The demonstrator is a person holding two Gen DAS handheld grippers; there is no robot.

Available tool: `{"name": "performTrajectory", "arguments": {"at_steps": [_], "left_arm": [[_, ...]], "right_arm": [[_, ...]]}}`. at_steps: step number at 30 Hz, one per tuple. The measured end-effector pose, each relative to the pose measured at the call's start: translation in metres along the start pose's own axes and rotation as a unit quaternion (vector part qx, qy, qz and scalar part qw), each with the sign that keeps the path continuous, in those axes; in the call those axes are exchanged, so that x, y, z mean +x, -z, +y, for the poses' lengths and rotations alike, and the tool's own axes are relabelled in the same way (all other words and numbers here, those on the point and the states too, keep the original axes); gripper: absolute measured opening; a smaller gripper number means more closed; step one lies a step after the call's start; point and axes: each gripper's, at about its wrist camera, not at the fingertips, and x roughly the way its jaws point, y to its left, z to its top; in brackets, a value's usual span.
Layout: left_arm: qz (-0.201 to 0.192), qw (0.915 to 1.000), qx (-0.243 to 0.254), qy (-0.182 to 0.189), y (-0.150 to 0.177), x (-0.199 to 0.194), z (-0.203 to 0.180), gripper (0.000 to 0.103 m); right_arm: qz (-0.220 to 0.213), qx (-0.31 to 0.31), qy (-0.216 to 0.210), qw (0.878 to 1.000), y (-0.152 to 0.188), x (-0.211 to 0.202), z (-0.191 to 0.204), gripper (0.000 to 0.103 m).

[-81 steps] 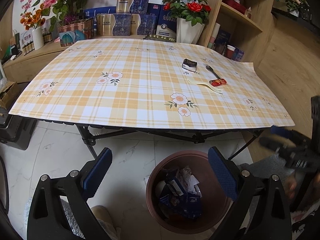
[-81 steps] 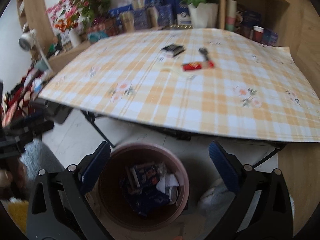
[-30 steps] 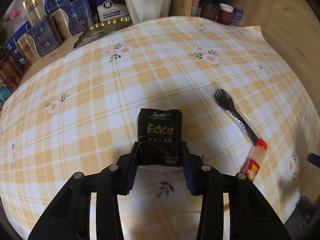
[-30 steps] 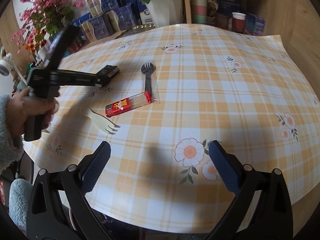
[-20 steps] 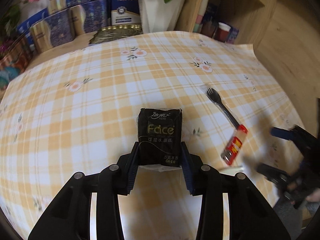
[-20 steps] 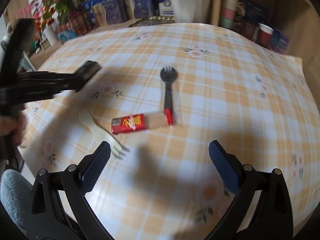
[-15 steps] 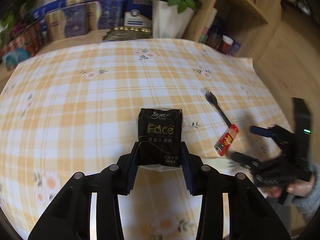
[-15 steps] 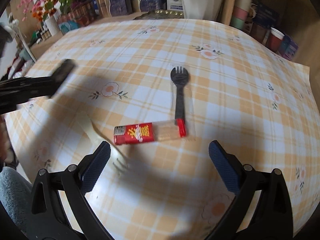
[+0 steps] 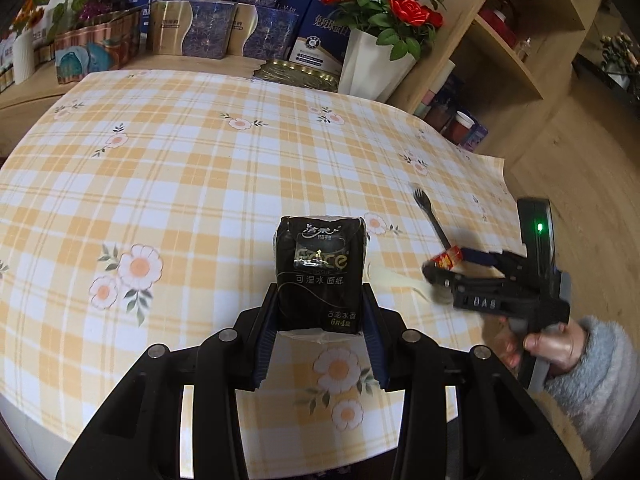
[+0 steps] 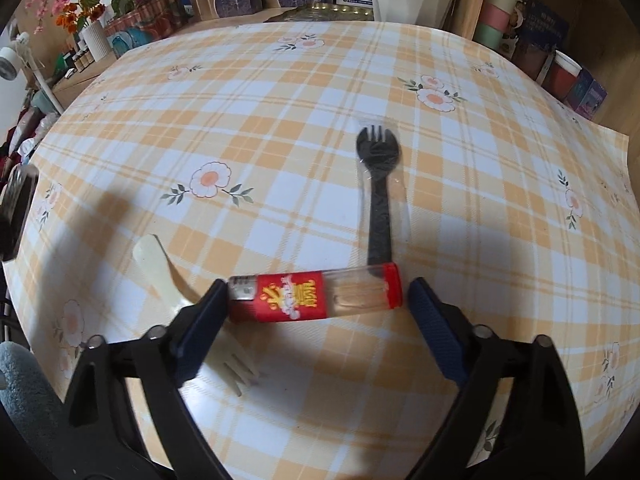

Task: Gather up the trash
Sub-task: 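Grasp the black Face tissue pack with the left gripper while the right gripper grasps the red-labelled tube, then carry the tissue pack and tube over the bin and open both grippers to drop them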

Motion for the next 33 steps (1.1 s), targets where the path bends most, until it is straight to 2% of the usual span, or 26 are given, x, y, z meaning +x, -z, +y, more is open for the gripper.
{"name": "performTrajectory", "arguments": {"at_steps": [3, 12, 18, 23, 27, 33], "left_arm": [[0.000, 1.0000, 0.009, 0.000, 0.007, -0.005, -0.002, 0.038], [-0.004, 0.9989, 0.047, 0.008, 0.029, -0.034, -0.020, 0.038], [0.006, 0.9967, 0.078, 0.018, 0.055, -0.051, -0.036, 0.038], [0.024, 0.9940, 0.102, 0.030, 0.084, -0.061, -0.048, 0.038], [0.055, 0.9907, 0.109, 0.059, 0.111, -0.060, -0.054, 0.038], [0.093, 0.9856, 0.129, 0.058, 0.147, -0.049, -0.058, 0.038]], "right_arm": [[-0.008, 0.003, 0.008, 1.000, 0.002, -0.009, 0.001, 0.084], [-0.065, 0.073, -0.041, 0.994, 0.025, -0.070, -0.007, 0.084], [-0.093, 0.088, -0.057, 0.990, 0.052, -0.113, 0.003, 0.084], [-0.112, 0.093, -0.066, 0.987, 0.074, -0.144, 0.015, 0.084], [-0.122, 0.087, -0.068, 0.986, 0.095, -0.164, 0.029, 0.084], [-0.127, 0.072, -0.070, 0.987, 0.123, -0.183, 0.049, 0.084]]}}
